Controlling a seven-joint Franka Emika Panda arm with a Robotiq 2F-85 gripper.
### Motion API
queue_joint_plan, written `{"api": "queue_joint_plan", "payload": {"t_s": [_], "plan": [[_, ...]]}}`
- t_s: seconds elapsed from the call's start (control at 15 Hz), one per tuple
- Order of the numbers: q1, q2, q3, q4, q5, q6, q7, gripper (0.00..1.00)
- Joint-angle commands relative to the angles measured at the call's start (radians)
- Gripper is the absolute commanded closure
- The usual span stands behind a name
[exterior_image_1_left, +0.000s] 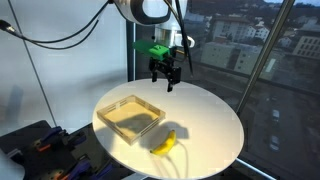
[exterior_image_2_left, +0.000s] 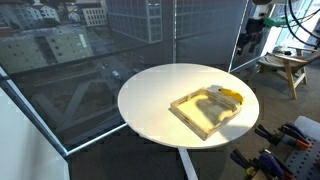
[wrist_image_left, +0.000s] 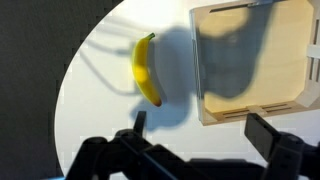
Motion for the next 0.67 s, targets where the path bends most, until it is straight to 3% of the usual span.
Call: {"api": "queue_joint_plan", "payload": {"t_s": [0.0,0.6], "plan": [[-0.030,0.046,0.022,0.045,0.025,0.014,-0.013,0.00],[-0.057,0.116,0.039,0.061,0.026,0.052,-0.022,0.00]]}}
